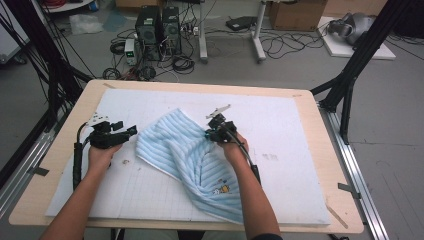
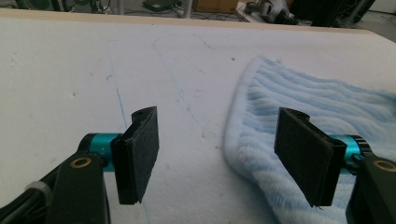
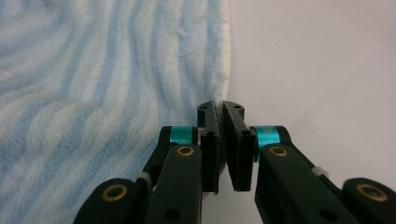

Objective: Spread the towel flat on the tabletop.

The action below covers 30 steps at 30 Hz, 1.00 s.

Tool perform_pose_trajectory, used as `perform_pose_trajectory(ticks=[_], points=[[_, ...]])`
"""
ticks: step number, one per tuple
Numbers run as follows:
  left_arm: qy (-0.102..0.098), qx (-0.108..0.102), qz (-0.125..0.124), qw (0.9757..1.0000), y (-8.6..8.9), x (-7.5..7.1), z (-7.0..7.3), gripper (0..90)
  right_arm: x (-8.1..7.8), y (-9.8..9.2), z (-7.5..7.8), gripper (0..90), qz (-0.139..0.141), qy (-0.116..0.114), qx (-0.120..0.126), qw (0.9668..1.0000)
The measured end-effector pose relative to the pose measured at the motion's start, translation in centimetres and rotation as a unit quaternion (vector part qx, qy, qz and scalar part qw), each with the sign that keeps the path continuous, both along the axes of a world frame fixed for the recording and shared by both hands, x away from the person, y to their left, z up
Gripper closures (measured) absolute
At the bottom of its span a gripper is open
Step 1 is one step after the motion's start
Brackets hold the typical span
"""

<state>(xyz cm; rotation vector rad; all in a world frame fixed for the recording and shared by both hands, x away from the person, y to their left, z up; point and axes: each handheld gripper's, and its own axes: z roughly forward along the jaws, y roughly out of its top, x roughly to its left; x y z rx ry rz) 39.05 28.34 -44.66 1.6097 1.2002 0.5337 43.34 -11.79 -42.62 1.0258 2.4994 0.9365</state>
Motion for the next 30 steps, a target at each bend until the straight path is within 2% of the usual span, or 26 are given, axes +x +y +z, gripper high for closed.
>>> perform_pose_trajectory(ticks=[3,6,10,12,13,14,15,16,18,22,26,28,30], points=[[0.003,0.001,-0.001,1.0000,-0.1,0.0,-0.1,31.3,-0.4,-2.7,0.3,84.9,-0.036,0.001,0.006,0.9993],[0.004,0.005,-0.003,1.0000,-0.3,0.0,-0.1,31.5,-1.1,-4.9,0.3,84.6,-0.059,0.000,0.000,0.9983],[0.004,0.008,-0.004,0.9999,-0.5,0.0,-0.2,31.7,-1.9,-7.0,0.2,84.6,-0.093,-0.009,-0.033,0.9951],[0.005,0.009,-0.008,0.9999,-0.5,0.0,-0.1,32.1,-2.2,-7.9,-0.2,84.4,-0.121,-0.012,-0.062,0.9907],[0.005,0.009,-0.009,0.9999,-0.6,0.0,-0.2,32.8,-2.3,-8.3,-0.5,83.8,-0.131,-0.009,-0.060,0.9894],[0.006,0.009,-0.012,0.9999,-0.7,0.0,-0.2,33.6,-2.4,-8.6,-0.6,81.7,-0.138,-0.007,-0.042,0.9896],[0.007,0.008,-0.016,0.9998,-0.9,0.0,-0.2,33.9,-2.5,-8.8,-0.6,77.6,-0.141,-0.007,-0.036,0.9894],[0.009,0.006,-0.022,0.9997,-1.1,0.0,-0.2,34.6,-2.7,-8.8,-0.5,72.8,-0.140,-0.012,-0.033,0.9896],[0.012,0.003,-0.036,0.9993,-1.6,-0.1,-0.1,37.2,-3.1,-9.1,-0.4,68.8,-0.136,-0.024,-0.004,0.9904],[0.016,0.003,-0.063,0.9979,-3.2,-0.4,-0.1,39.6,-3.9,-9.9,0.1,61.5,-0.141,-0.039,0.038,0.9885],[0.023,0.003,-0.089,0.9958,-4.8,-0.7,-0.2,40.2,-4.9,-10.2,0.6,54.8,-0.134,-0.040,0.054,0.9887],[0.027,0.002,-0.095,0.9951,-5.7,-0.8,-0.2,40.3,-5.7,-10.3,0.9,53.0,-0.127,-0.057,0.065,0.9881],[0.033,-0.007,-0.100,0.9944,-6.5,-0.9,-0.2,40.2,-6.3,-10.5,1.0,51.5,-0.122,-0.062,0.068,0.9883]])
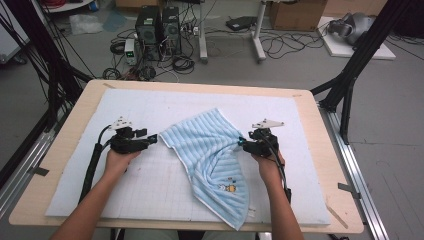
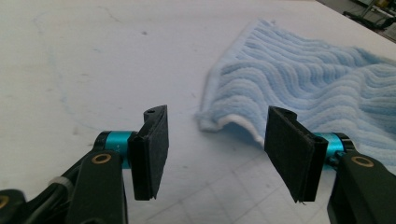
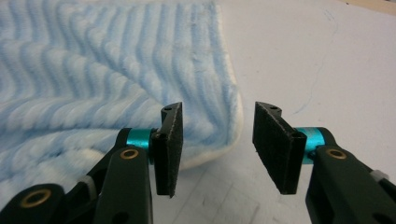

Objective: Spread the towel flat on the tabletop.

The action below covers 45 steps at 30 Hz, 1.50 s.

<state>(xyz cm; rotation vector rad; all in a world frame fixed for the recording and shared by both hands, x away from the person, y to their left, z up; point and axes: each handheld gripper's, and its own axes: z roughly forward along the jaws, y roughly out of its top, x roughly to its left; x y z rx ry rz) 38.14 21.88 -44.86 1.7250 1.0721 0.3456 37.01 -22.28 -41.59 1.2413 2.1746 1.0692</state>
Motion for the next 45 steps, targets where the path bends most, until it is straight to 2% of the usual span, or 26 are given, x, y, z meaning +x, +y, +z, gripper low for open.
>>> perform_pose_trajectory(ticks=[2,4,6,10,14,16,17,18,20,21,22,23,25,26,27,28,30,32,34,36,38,40,41,45], points=[[0.009,-0.003,-0.006,0.9999,-0.8,-0.1,-0.1,40.2,-0.7,-0.3,0.1,51.2,0.006,-0.005,0.006,1.0000],[0.012,0.010,-0.009,0.9998,-1.8,-0.2,-0.1,40.1,-1.4,-0.6,0.1,51.2,0.009,-0.013,0.008,0.9998],[0.018,0.002,-0.011,0.9998,-2.5,-0.1,0.0,39.7,-2.0,-1.0,-0.1,51.1,0.012,-0.020,0.012,0.9997],[0.023,0.020,-0.019,0.9994,-4.5,0.1,0.6,38.6,-2.6,-1.5,-0.4,50.4,0.014,-0.020,0.016,0.9996],[0.020,0.058,-0.029,0.9977,-7.0,0.5,0.8,37.0,-2.7,-1.9,-0.2,49.2,0.013,-0.031,0.026,0.9991],[0.018,0.096,-0.036,0.9945,-8.3,0.6,0.7,37.0,-2.7,-2.0,-0.2,48.7,0.017,-0.032,0.025,0.9990],[0.017,0.120,-0.040,0.9918,-9.1,0.6,0.5,37.2,-2.7,-2.0,-0.2,48.6,0.019,-0.030,0.025,0.9991],[0.019,0.132,-0.043,0.9902,-9.5,0.7,0.3,37.3,-2.7,-2.0,-0.3,48.4,0.020,-0.027,0.025,0.9991],[0.014,0.171,-0.050,0.9840,-10.7,0.6,0.0,38.5,-2.7,-2.0,-0.4,48.2,0.024,-0.026,0.027,0.9990],[0.005,0.177,-0.046,0.9831,-11.0,0.4,-0.1,37.6,-2.7,-2.1,-0.4,47.9,0.023,-0.022,0.028,0.9991],[0.004,0.180,-0.046,0.9826,-11.3,0.4,0.0,41.0,-2.7,-2.1,-0.4,47.6,0.024,-0.022,0.029,0.9991],[0.006,0.175,-0.056,0.9829,-11.4,0.3,0.1,47.8,-2.7,-2.1,-0.4,47.6,0.024,-0.022,0.030,0.9990],[-0.011,0.190,-0.076,0.9788,-11.6,0.2,0.3,71.2,-2.7,-2.0,-0.5,47.6,0.027,-0.022,0.028,0.9990],[-0.018,0.199,-0.075,0.9770,-11.6,0.1,0.3,81.2,-2.7,-2.0,-0.5,47.6,0.027,-0.023,0.026,0.9990],[-0.015,0.192,-0.072,0.9786,-11.3,0.3,0.3,83.8,-2.8,-1.9,-0.6,47.6,0.028,-0.020,0.028,0.9990],[-0.009,0.181,-0.066,0.9812,-10.9,0.6,0.3,84.7,-2.8,-1.9,-0.6,47.7,0.028,-0.019,0.027,0.9991],[-0.004,0.170,-0.044,0.9844,-9.7,1.2,0.3,85.6,-2.8,-1.8,-0.6,47.6,0.031,-0.023,0.026,0.9989],[0.011,0.138,-0.022,0.9902,-8.1,2.0,0.3,86.0,-2.9,-1.8,-0.6,47.6,0.031,-0.021,0.028,0.9989],[0.017,0.107,-0.001,0.9941,-6.4,2.8,0.6,86.0,-2.9,-1.8,-0.7,47.6,0.031,-0.019,0.027,0.9990],[0.012,0.098,0.015,0.9950,-5.1,3.3,1.1,86.0,-2.9,-1.7,-0.8,47.6,0.033,-0.018,0.027,0.9989],[0.006,0.097,0.028,0.9948,-4.0,3.7,1.4,86.1,-2.8,-1.7,-0.8,47.6,0.034,-0.018,0.027,0.9989],[0.013,0.086,0.047,0.9951,-2.8,4.2,1.4,86.2,-2.8,-1.6,-0.8,47.6,0.032,-0.016,0.027,0.9990],[0.018,0.092,0.053,0.9942,-2.3,4.5,1.3,86.2,-2.8,-1.6,-0.8,47.6,0.033,-0.016,0.026,0.9990],[0.023,0.079,0.085,0.9930,-0.4,5.1,1.1,86.2,-2.8,-1.6,-0.9,47.3,0.034,-0.015,0.027,0.9989]])
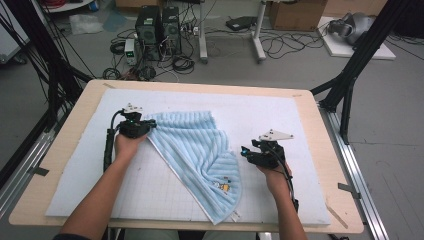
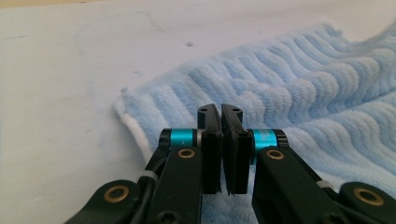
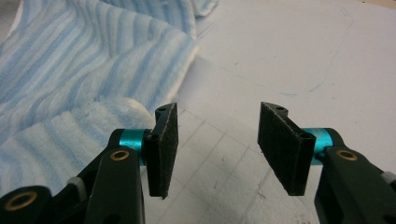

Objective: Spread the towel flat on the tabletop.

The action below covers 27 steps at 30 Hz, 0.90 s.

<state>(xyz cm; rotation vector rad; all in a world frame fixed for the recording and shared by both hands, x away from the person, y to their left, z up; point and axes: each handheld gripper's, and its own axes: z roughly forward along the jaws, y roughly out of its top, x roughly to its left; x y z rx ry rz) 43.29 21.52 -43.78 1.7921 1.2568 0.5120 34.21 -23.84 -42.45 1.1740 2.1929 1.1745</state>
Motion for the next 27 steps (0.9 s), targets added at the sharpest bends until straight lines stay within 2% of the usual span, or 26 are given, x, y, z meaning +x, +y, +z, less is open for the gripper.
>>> perform_pose_trajectory(ticks=[4,8,9,12,15,16,20,21,26,27], points=[[-0.005,0.000,0.033,0.9995,1.9,0.6,0.0,86.2,0.1,0.1,-0.2,47.2,0.000,0.003,-0.002,1.0000],[-0.007,-0.008,0.034,0.9994,2.4,0.6,-0.1,85.1,0.1,0.3,-0.4,47.2,0.003,0.006,-0.006,1.0000],[-0.011,-0.014,0.036,0.9992,2.5,0.5,-0.1,82.1,0.1,0.3,-0.4,47.3,0.002,0.006,-0.006,1.0000],[-0.012,-0.031,0.039,0.9987,2.5,0.2,-0.2,56.2,0.1,0.4,-0.4,47.6,0.004,0.004,-0.005,1.0000],[-0.021,-0.037,0.024,0.9988,2.5,-0.7,-0.4,44.8,0.2,0.6,-0.5,50.0,0.009,0.002,-0.003,1.0000],[-0.025,-0.041,0.021,0.9986,2.5,-1.0,-0.5,41.5,0.2,0.8,-0.7,51.1,0.017,0.009,0.000,0.9998],[-0.033,-0.042,-0.002,0.9986,2.3,-2.3,-0.7,40.4,0.3,2.3,-1.2,51.4,0.059,0.018,-0.009,0.9980],[-0.032,-0.042,-0.007,0.9986,2.3,-2.5,-0.6,40.1,0.4,2.8,-1.5,51.4,0.065,0.019,-0.012,0.9976],[-0.056,-0.046,-0.020,0.9972,2.2,-3.5,0.0,40.4,0.8,5.2,-2.6,50.9,0.091,0.039,-0.033,0.9945],[-0.058,-0.046,-0.021,0.9970,2.2,-3.7,0.0,40.4,0.7,5.5,-2.6,53.8,0.089,0.033,-0.039,0.9947]])
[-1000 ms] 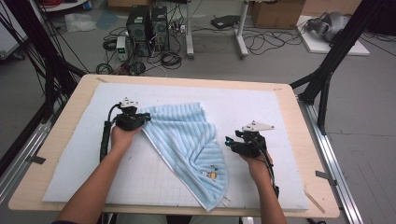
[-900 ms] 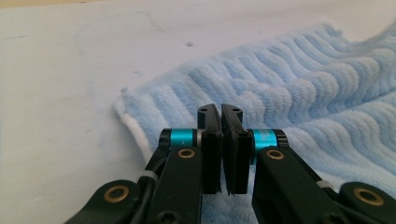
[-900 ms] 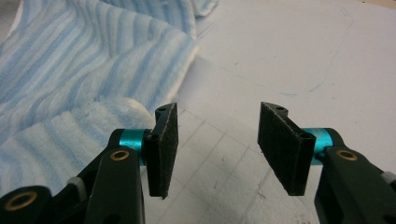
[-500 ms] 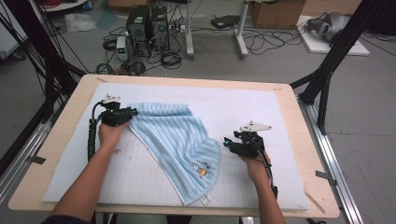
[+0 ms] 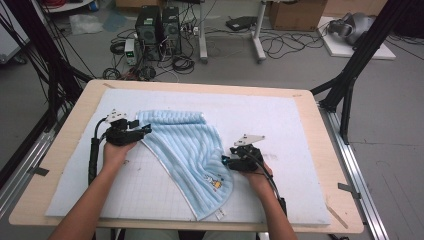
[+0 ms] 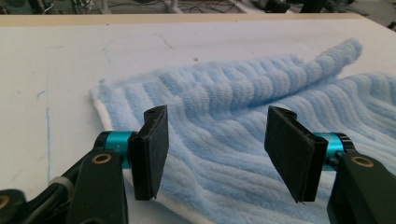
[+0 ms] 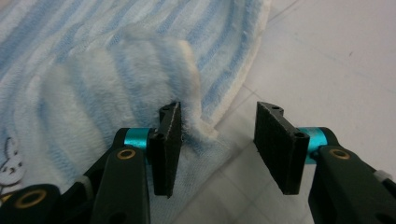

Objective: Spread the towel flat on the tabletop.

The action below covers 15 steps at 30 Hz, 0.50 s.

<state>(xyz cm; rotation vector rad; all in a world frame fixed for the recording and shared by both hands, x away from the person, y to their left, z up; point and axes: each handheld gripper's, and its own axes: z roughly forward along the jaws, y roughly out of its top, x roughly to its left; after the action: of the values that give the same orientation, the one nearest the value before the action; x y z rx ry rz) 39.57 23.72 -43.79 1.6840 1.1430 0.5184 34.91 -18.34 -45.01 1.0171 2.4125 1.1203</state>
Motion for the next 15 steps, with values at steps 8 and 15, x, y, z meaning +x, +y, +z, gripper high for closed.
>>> perform_pose_trajectory(ticks=[8,15], points=[[0.000,-0.001,-0.015,0.9999,0.2,-1.5,-1.0,41.1,-0.9,0.5,0.6,80.1,0.034,-0.005,-0.037,0.9987],[-0.002,-0.009,-0.013,0.9999,0.6,-1.8,-0.9,41.2,-2.8,-2.8,1.3,80.0,-0.017,0.012,-0.074,0.9971]])
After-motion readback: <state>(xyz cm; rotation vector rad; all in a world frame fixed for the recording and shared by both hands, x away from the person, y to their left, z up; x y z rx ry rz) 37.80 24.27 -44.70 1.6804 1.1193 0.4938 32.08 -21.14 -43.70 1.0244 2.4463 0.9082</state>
